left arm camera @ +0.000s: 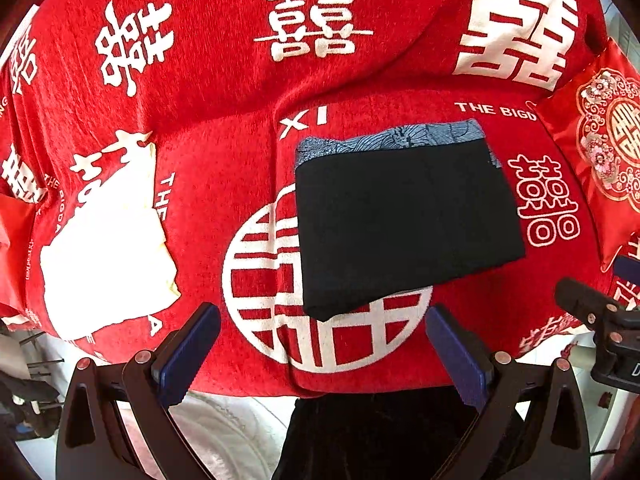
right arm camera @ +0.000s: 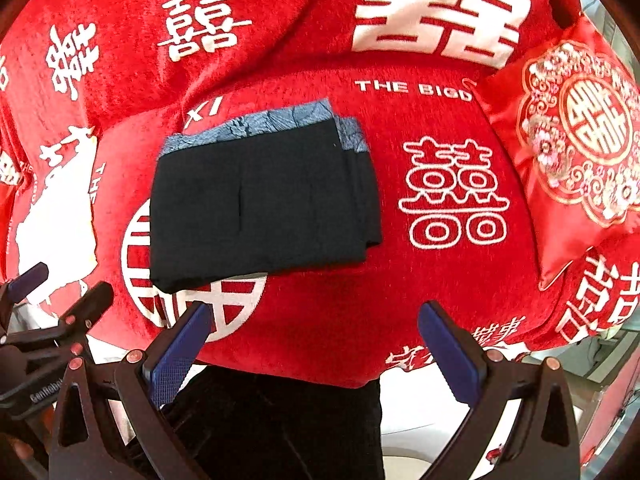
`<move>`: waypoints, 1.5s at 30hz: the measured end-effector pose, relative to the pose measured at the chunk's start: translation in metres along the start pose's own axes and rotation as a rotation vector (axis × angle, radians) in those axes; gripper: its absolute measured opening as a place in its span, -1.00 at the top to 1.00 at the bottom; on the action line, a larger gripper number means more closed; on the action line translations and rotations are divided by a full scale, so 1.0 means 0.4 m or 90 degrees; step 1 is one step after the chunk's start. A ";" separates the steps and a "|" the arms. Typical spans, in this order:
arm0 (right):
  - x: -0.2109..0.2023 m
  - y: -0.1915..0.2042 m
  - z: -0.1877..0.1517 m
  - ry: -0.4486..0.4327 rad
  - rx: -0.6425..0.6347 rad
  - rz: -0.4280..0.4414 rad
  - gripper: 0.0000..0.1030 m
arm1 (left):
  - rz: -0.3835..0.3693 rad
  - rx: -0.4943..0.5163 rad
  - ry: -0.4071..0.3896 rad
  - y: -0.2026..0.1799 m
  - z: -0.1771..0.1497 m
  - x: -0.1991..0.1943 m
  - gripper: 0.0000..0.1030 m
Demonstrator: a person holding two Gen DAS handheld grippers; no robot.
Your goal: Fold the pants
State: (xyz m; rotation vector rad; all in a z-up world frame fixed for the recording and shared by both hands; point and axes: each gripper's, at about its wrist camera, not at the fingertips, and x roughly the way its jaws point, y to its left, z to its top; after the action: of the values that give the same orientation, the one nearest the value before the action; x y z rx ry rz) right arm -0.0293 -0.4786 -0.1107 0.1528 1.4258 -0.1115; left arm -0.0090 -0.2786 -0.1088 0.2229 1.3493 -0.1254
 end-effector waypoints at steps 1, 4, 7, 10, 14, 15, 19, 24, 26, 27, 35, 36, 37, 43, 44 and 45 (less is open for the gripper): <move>-0.006 0.006 0.005 -0.001 -0.005 0.000 -1.00 | -0.003 -0.002 0.001 -0.001 0.001 -0.004 -1.00; -0.019 0.014 0.016 -0.001 -0.011 0.000 -1.00 | -0.002 -0.012 0.001 -0.010 0.003 -0.014 -1.00; -0.023 0.014 0.026 0.008 -0.025 0.002 -1.00 | -0.005 -0.025 0.002 -0.023 0.008 -0.021 -1.00; -0.028 0.015 0.033 0.005 -0.046 -0.001 -1.00 | 0.002 -0.024 0.011 -0.039 0.009 -0.017 -1.00; -0.024 0.017 0.041 0.012 -0.062 0.000 -0.99 | 0.007 -0.037 0.016 -0.047 0.008 -0.013 -1.00; -0.023 0.019 0.042 0.012 -0.064 -0.001 -0.99 | 0.005 -0.042 0.016 -0.046 0.008 -0.013 -1.00; -0.026 0.027 0.052 0.010 -0.075 0.002 -1.00 | 0.009 -0.052 0.015 -0.041 0.008 -0.017 -0.99; -0.027 0.035 0.067 0.006 -0.079 0.002 -1.00 | 0.010 -0.044 0.009 -0.044 0.014 -0.021 -0.99; -0.028 0.036 0.073 0.005 -0.078 0.003 -0.99 | 0.017 -0.033 0.007 -0.047 0.017 -0.022 -0.99; -0.028 0.036 0.074 0.005 -0.078 0.003 -0.99 | 0.019 -0.029 0.006 -0.051 0.019 -0.022 -0.99; -0.030 0.040 0.080 0.003 -0.076 0.000 -1.00 | 0.007 -0.015 0.003 -0.060 0.027 -0.026 -0.99; -0.030 0.039 0.081 0.002 -0.077 0.000 -1.00 | 0.005 -0.015 0.003 -0.062 0.028 -0.025 -0.99; -0.030 0.039 0.082 0.002 -0.077 0.001 -1.00 | 0.002 -0.017 0.004 -0.063 0.028 -0.025 -0.99; -0.030 0.038 0.083 0.004 -0.078 -0.001 -0.99 | 0.001 -0.023 0.006 -0.063 0.027 -0.025 -0.99; -0.031 0.039 0.082 0.004 -0.077 -0.002 -0.99 | 0.003 -0.025 0.006 -0.063 0.028 -0.025 -0.99; -0.031 0.038 0.080 0.003 -0.076 -0.002 -1.00 | 0.004 -0.026 0.006 -0.063 0.028 -0.025 -0.99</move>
State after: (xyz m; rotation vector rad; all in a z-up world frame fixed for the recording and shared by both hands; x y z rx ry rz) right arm 0.0028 -0.4692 -0.0934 0.0521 1.4337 -0.0288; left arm -0.0060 -0.3059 -0.0990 0.1930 1.3585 -0.0918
